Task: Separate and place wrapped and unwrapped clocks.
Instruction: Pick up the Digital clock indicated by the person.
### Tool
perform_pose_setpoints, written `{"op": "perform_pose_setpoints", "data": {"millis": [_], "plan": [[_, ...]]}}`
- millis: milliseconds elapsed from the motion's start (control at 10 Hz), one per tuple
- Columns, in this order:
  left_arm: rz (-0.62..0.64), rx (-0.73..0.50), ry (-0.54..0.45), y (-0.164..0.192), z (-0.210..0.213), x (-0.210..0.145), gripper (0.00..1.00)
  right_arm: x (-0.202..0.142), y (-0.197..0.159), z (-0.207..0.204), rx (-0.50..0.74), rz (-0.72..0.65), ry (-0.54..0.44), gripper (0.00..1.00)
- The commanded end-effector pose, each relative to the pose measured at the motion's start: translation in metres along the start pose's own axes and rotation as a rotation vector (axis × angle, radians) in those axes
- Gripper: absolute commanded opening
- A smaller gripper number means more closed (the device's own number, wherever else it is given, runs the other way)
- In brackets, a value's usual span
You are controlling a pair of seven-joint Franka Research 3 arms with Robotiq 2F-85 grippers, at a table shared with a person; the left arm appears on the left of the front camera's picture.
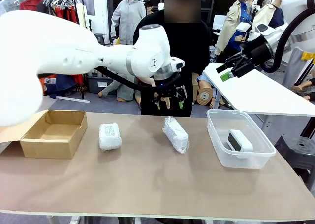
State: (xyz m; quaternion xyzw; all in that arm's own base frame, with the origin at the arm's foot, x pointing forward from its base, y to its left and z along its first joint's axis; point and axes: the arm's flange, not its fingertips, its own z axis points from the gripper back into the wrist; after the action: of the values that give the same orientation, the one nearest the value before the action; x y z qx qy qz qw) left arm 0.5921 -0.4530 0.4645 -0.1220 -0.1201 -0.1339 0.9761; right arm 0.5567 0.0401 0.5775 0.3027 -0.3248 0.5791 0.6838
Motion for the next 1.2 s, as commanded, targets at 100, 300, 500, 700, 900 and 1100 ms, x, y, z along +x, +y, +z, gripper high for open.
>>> {"op": "perform_pose_setpoints", "data": {"millis": [100, 300, 500, 700, 900, 1100], "plan": [[0.049, -0.003, 0.048, -0.025, -0.025, 0.025, 1.0, 0.001, 0.0, 0.001, -0.002, 0.002, -0.003, 1.0], [0.058, -0.043, 0.035, -0.025, -0.037, 0.025, 1.0, 0.001, 0.0, 0.001, -0.002, 0.002, -0.003, 1.0], [0.036, -0.02, 0.043, -0.021, -0.043, 0.01, 1.0, 0.001, 0.0, 0.001, -0.002, 0.002, -0.003, 1.0], [0.036, -0.02, 0.043, -0.021, -0.043, 0.01, 1.0, 0.001, 0.0, 0.001, -0.002, 0.002, -0.003, 1.0], [0.036, -0.02, 0.043, -0.021, -0.043, 0.01, 1.0, 0.001, 0.0, 0.001, -0.002, 0.002, -0.003, 1.0], [0.111, -0.005, 0.033, -0.03, -0.054, 0.014, 1.0, 0.001, 0.0, 0.001, -0.002, 0.002, -0.003, 1.0]]}}
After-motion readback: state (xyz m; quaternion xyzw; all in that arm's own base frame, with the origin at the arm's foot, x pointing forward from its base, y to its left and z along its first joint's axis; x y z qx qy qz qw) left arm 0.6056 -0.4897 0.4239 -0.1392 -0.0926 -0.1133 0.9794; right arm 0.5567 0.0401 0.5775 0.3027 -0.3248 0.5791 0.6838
